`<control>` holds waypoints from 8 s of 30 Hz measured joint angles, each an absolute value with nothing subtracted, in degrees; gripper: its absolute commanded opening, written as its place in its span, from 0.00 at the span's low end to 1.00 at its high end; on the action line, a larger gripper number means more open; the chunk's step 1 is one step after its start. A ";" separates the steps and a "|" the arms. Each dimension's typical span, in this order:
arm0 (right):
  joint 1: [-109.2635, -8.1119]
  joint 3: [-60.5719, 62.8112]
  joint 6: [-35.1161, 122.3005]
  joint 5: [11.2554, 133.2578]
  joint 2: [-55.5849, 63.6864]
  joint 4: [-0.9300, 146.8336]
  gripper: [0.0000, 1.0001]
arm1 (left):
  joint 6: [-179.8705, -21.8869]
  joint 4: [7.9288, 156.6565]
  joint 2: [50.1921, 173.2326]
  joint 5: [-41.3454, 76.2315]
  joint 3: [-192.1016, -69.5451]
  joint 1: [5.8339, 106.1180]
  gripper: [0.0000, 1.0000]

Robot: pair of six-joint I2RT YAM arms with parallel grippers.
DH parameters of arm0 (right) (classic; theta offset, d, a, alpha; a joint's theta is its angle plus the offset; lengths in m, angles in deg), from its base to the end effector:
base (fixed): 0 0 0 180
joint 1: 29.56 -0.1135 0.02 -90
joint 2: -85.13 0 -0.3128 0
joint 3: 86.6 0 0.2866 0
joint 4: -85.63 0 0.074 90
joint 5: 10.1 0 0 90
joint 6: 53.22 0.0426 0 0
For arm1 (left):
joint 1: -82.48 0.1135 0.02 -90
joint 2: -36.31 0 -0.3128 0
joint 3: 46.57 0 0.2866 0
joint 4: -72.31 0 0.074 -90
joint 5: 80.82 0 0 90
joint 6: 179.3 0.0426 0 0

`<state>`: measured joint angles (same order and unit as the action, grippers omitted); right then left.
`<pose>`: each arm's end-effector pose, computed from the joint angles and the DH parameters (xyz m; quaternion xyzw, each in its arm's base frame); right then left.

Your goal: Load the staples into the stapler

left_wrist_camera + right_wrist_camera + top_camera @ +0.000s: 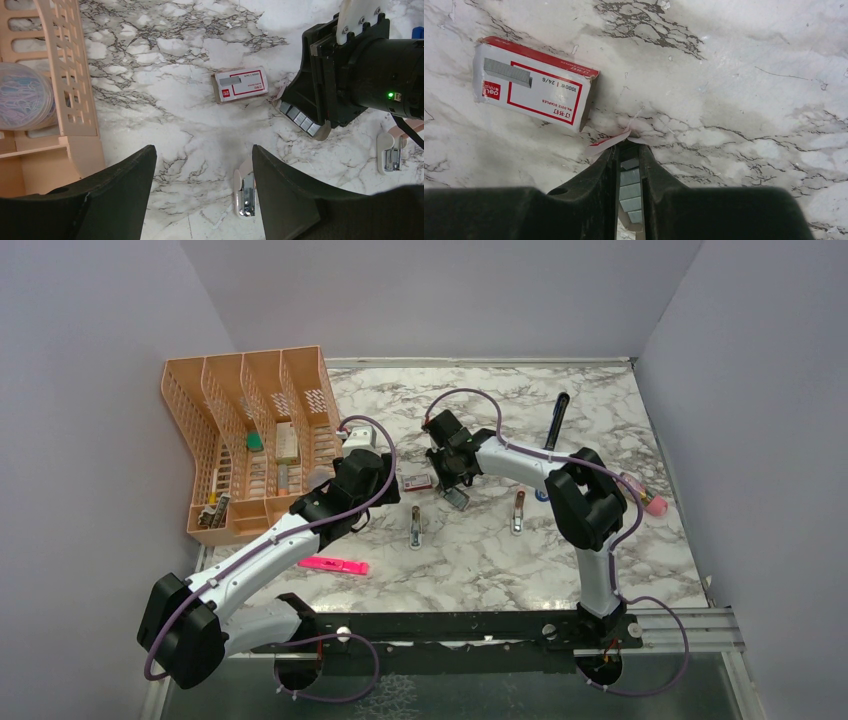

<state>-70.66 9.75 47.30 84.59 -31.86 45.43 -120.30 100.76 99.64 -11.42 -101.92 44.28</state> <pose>0.3692 0.3175 0.1895 -0.2451 0.9355 0.0739 0.2437 0.2097 -0.1459 0.2856 -0.0253 0.8816 -0.1204 0.4556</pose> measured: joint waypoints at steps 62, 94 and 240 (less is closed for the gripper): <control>-70.33 14.43 42.30 81.33 -34.02 37.43 0.25 | -120.30 100.76 99.64 -11.44 -101.92 44.28 0.71; -70.07 13.71 42.73 83.38 -33.69 39.59 0.19 | -120.30 100.76 99.64 -11.44 -101.92 44.28 0.71; -71.82 4.18 50.27 86.68 -27.40 43.50 0.33 | -120.30 100.76 99.64 -11.44 -101.92 44.28 0.71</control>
